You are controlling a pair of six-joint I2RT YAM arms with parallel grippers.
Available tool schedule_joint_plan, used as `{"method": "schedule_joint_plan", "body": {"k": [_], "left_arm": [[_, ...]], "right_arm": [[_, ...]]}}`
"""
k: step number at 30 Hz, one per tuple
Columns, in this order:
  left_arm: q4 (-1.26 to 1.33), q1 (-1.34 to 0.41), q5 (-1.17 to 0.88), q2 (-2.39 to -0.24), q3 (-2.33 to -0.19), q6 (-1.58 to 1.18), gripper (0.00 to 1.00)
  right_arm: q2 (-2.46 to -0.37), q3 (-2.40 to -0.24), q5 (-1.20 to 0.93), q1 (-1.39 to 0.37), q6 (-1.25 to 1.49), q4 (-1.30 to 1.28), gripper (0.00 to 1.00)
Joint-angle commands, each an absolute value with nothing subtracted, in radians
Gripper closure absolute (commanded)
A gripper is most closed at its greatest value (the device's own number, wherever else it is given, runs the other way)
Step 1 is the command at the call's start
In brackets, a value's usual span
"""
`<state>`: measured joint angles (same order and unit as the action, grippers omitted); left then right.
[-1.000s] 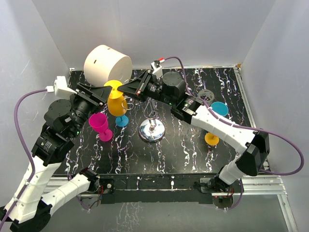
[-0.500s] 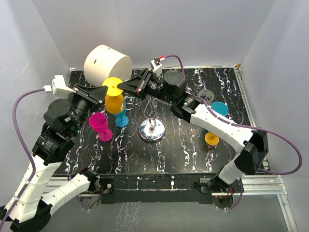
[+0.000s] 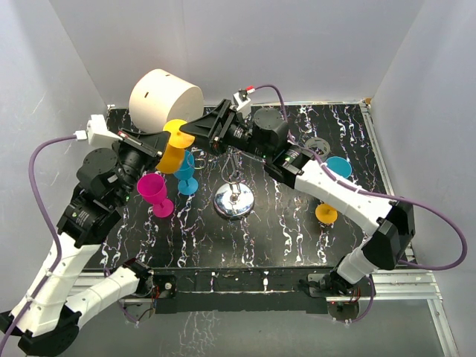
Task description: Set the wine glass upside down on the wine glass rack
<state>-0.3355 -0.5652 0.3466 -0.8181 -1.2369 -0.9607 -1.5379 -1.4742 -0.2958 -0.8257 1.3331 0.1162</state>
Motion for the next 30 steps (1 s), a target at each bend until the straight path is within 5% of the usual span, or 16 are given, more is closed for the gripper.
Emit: {"method": "schedule_joint_plan", "body": {"k": [1,9,30], "left_arm": [[-0.285,-0.567,0.380,-0.838,-1.219,-0.984,1.00],[-0.224,-0.567,0.347,-0.866,-1.192,-0.981,1.00],[-0.035,-0.554,0.163,-0.986,-1.138,-1.018,1.00]], "right_arm": [[-1.460,-1.472,-0.250,-0.806,1.294,0.107,0.39],[-1.365,-1.440,-0.104,-0.801,1.225,0.020,0.31],[-1.120,-1.328,0.062,-0.800,1.048,-0.015,0.31]]}}
